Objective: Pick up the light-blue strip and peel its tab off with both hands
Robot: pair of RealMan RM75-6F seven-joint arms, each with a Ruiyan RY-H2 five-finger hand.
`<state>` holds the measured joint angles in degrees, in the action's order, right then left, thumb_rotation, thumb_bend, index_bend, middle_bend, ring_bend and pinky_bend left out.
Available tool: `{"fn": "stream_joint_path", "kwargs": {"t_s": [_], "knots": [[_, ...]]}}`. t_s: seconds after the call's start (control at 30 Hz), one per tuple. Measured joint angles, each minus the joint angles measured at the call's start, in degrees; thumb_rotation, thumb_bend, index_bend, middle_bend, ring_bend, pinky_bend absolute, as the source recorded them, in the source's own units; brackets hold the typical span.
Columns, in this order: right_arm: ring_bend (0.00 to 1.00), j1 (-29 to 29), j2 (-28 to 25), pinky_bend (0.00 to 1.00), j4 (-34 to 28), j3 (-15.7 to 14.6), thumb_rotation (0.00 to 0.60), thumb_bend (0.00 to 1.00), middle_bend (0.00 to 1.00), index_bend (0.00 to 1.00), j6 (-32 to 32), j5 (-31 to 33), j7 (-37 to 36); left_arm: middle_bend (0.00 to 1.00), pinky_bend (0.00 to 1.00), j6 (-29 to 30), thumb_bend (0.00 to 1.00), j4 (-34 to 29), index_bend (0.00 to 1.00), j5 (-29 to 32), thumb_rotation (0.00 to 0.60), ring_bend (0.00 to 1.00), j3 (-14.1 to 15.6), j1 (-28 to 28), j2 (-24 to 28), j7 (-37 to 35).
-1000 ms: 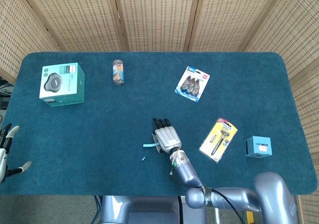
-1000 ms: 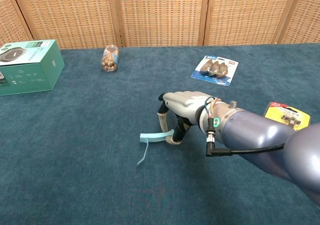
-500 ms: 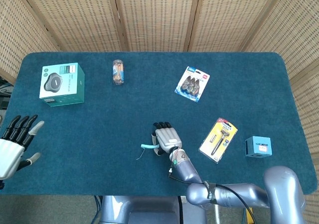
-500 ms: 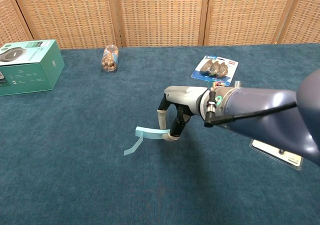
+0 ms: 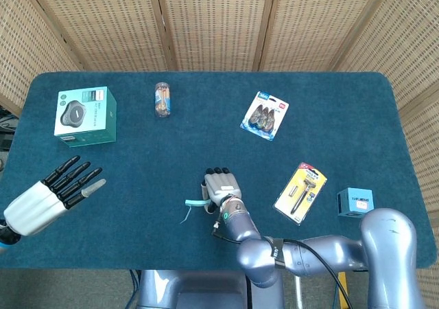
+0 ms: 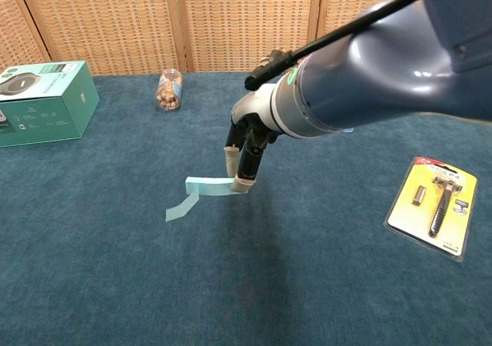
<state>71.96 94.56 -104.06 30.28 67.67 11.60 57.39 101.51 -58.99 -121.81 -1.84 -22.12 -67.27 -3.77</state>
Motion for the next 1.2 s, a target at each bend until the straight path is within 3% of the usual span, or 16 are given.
{"fn": "stream_joint_path", "kwargs": {"t_s": [0.47,0.73,0.97,1.2], "knots": [[0.0,1.1,-0.02,0.0,6.16,-1.49,0.6,0.67,0.11,0.66,-4.89,1.88,-0.6,0.0,0.0,4.82,0.12,11.28,0.21,-3.52,0.6,0.0,2.11,-4.61,-6.03,0.3],[0.0,2.16,-1.88,0.0,8.42,-0.91,0.6,0.67,0.11,0.66,-8.17,6.21,0.44,0.0,0.0,5.6,0.15,14.76,0.21,-6.87,0.6,0.0,3.75,-8.1,-6.84,4.73],[0.0,3.54,-2.74,0.0,9.29,-0.82,0.6,0.67,0.11,0.67,-8.75,8.26,0.74,0.0,0.0,2.04,0.16,12.4,0.21,-11.01,0.6,0.0,4.86,-12.91,-6.48,13.31],[0.0,4.51,-4.18,0.0,8.51,-0.57,0.6,0.67,0.11,0.67,-8.07,9.07,0.12,0.0,0.0,-9.46,0.18,2.84,0.21,-14.72,0.6,0.0,5.8,-19.74,-5.56,20.98]]}}
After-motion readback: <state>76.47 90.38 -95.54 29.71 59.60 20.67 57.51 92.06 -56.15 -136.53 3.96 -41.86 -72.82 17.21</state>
